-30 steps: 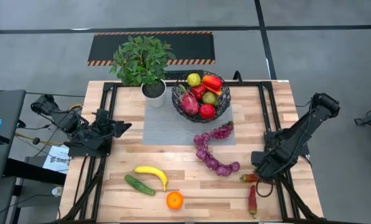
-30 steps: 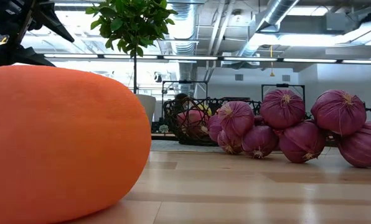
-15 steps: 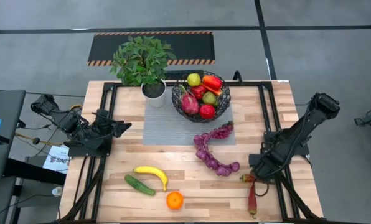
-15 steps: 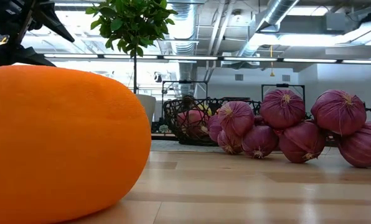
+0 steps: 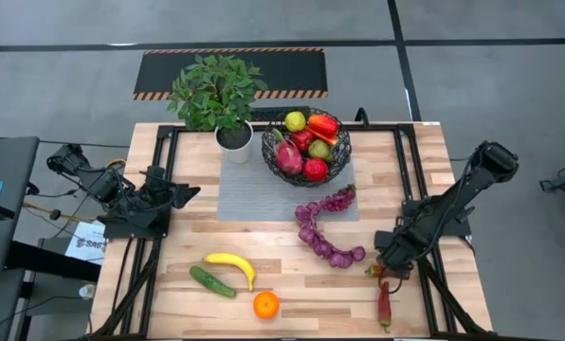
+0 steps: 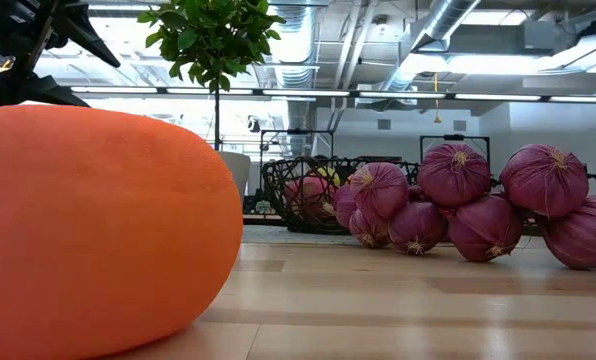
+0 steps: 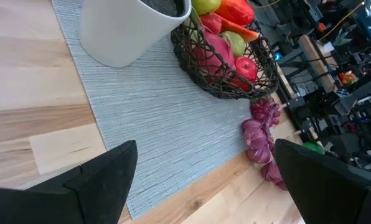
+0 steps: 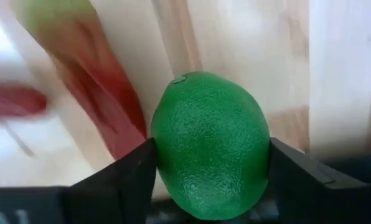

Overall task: Build produce basket
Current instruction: Put the green lime into the black wire basket

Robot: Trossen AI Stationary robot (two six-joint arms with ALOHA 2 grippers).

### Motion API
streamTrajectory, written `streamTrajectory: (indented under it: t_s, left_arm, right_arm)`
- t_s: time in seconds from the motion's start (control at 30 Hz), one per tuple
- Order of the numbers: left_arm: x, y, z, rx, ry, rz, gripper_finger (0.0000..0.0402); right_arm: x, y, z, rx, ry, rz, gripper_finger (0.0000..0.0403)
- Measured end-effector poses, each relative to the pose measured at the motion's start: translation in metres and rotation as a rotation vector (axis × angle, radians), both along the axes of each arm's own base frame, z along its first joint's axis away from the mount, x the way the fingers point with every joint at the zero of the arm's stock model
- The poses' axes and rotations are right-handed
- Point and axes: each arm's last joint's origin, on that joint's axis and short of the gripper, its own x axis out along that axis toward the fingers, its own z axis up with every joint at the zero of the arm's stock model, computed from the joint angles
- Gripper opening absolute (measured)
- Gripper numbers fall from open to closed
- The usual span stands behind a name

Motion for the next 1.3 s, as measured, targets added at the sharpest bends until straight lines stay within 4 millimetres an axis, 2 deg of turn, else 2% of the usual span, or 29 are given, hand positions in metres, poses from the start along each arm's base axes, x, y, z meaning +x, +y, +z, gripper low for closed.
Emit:
streamTrajectory:
  t_s: [0.1,0.23,0.4,0.5,0.63,0.83,0.93,1.03,1.13,1.3]
  left_arm:
    - [0.0,0.0,0.0,0.0,0.0,0.0,0.0364]
    - [0.0,0.0,0.0,0.0,0.0,0.0,0.0364]
    - [0.0,0.0,0.0,-0.001,-0.001,0.0,0.0364]
    - [0.0,0.0,0.0,-0.007,-0.003,0.003,0.0364]
    - [0.0,0.0,0.0,-0.012,-0.005,0.005,0.0364]
    - [0.0,0.0,0.0,-0.01,-0.007,0.008,0.0364]
    - [0.0,0.0,0.0,-0.012,-0.009,0.01,0.0364]
    - [0.0,0.0,0.0,-0.013,-0.01,0.01,0.0364]
    - [0.0,0.0,0.0,-0.011,-0.013,0.015,0.0364]
    - [0.0,0.001,0.0,0.001,-0.021,0.031,0.0364]
  right_arm:
    - [0.012,0.001,0.013,0.0,-0.08,-0.025,0.024]
    - [0.031,-0.004,0.035,-0.01,-0.188,-0.011,0.0234]
    - [0.06,-0.027,0.066,-0.085,-0.334,-0.004,0.0241]
    - [0.077,-0.053,0.085,-0.137,-0.405,-0.011,0.0241]
    - [0.093,-0.098,0.108,-0.21,-0.469,-0.026,0.0242]
    - [0.101,-0.169,0.136,-0.38,-0.545,0.045,0.0242]
    - [0.098,-0.198,0.142,-0.466,-0.55,0.089,0.0242]
    - [0.098,-0.219,0.141,-0.507,-0.551,0.163,0.0243]
    - [0.099,-0.232,0.135,-0.519,-0.513,0.257,0.0243]
    - [0.113,-0.241,0.116,-0.51,-0.416,0.43,0.0244]
